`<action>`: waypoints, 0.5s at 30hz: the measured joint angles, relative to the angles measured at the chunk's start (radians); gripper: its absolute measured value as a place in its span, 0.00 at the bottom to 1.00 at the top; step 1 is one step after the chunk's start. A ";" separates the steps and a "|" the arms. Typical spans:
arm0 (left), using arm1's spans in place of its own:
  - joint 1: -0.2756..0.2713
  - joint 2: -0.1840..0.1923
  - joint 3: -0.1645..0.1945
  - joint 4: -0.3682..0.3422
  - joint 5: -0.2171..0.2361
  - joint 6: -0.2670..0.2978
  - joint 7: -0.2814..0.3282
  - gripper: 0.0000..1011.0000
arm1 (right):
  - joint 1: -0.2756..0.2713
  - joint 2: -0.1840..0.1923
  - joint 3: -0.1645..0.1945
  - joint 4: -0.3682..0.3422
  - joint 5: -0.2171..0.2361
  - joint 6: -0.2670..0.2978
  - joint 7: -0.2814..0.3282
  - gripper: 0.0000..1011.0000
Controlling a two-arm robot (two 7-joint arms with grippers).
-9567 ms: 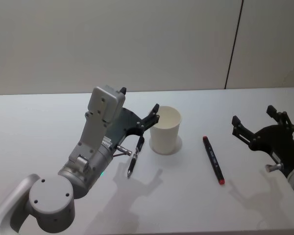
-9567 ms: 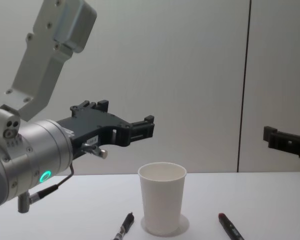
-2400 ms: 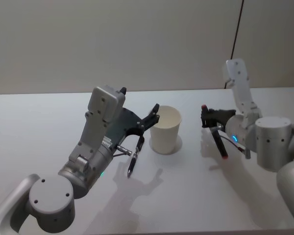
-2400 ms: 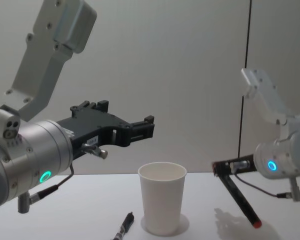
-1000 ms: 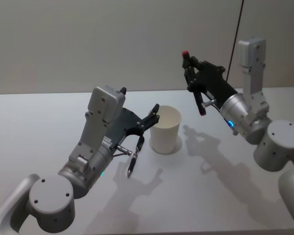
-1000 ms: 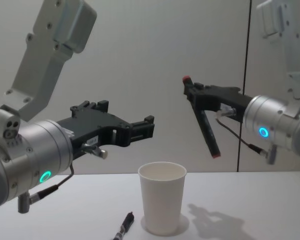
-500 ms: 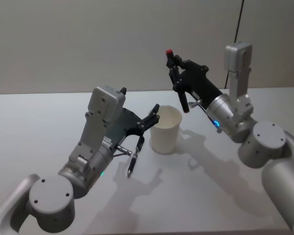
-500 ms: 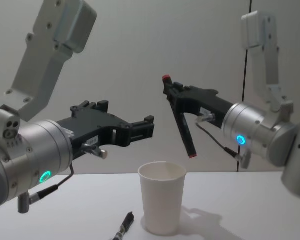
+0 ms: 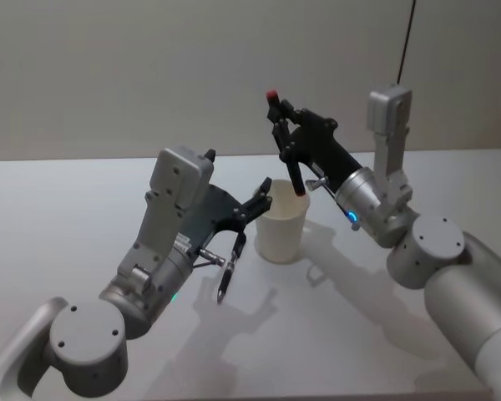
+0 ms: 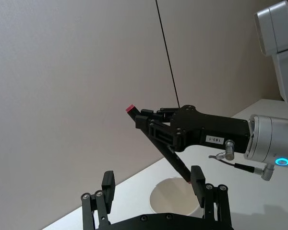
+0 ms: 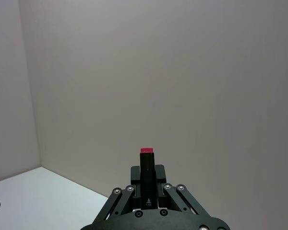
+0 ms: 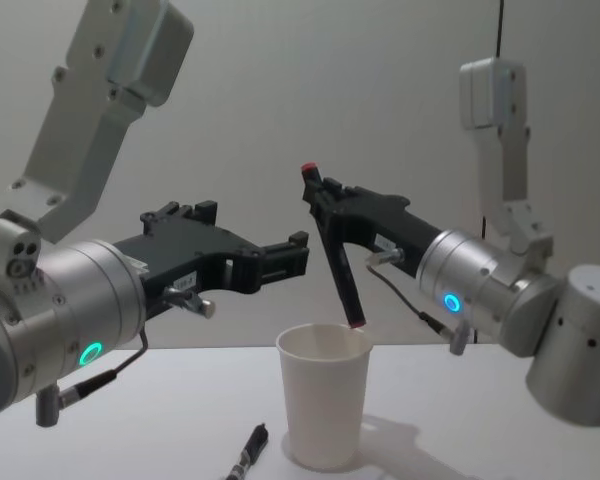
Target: Place the pen into the pen holder.
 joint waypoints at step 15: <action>0.000 0.000 0.000 0.000 0.000 0.000 0.000 0.99 | 0.098 -0.038 0.006 0.244 0.037 -0.165 0.066 0.16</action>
